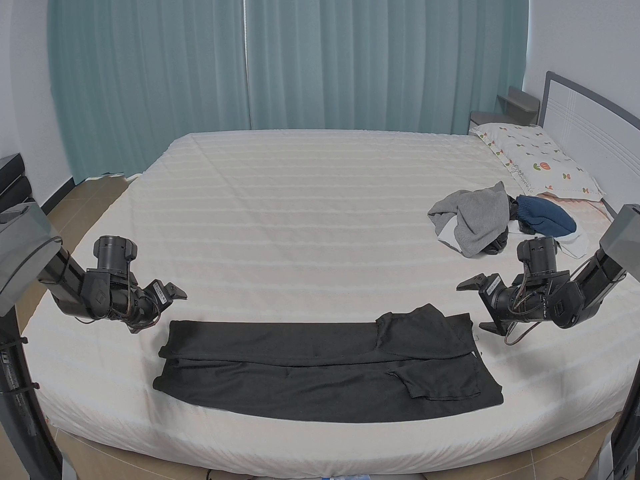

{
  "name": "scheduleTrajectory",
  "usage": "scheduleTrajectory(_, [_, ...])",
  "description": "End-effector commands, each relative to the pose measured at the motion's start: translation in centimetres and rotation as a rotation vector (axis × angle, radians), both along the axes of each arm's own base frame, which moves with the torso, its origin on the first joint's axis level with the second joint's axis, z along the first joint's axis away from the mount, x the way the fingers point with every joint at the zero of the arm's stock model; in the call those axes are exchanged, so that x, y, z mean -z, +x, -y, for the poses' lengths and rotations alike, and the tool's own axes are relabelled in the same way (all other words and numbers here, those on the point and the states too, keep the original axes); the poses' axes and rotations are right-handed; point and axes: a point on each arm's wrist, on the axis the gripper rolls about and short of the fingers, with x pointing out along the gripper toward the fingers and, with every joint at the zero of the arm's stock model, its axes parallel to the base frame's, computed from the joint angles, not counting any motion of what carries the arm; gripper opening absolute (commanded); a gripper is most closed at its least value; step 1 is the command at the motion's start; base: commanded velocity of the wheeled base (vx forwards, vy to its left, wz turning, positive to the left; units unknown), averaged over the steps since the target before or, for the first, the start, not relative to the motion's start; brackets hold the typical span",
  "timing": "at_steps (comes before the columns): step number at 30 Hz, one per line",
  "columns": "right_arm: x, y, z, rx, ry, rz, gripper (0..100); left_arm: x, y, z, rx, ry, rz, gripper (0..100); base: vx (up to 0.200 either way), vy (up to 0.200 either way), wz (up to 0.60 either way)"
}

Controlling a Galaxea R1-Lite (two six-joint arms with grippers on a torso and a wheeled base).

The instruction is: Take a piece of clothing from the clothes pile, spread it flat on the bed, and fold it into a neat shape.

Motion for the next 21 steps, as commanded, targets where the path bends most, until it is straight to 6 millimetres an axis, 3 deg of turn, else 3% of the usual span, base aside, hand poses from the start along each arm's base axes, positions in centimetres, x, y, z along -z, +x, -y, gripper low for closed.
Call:
scheduleTrajectory(1, [1.7, 0.2, 1.1, 0.029, 0.008, -0.043, 100, 3.4, 1.5, 0.5, -0.002, -0.017, -0.059, 100, 0.0, 0.0, 0.0])
scheduleTrajectory(9, [2.3, 0.5, 1.7, 0.036, 0.004, -0.053, 100, 3.6, 1.7, 0.4, -0.004, -0.019, -0.061, 100, 0.0, 0.0, 0.0])
scheduleTrajectory(10, [2.5, 0.5, 1.7, 0.036, 0.001, -0.057, 100, 3.6, 1.7, 0.4, -0.004, -0.019, -0.061, 0, 0.0, 0.0, 0.0])
scheduleTrajectory(21, [4.4, 1.5, 1.6, 0.011, -0.035, -0.064, 100, 3.1, 2.1, -0.4, -0.107, -0.077, -0.046, 0, 0.0, 0.0, 0.0])
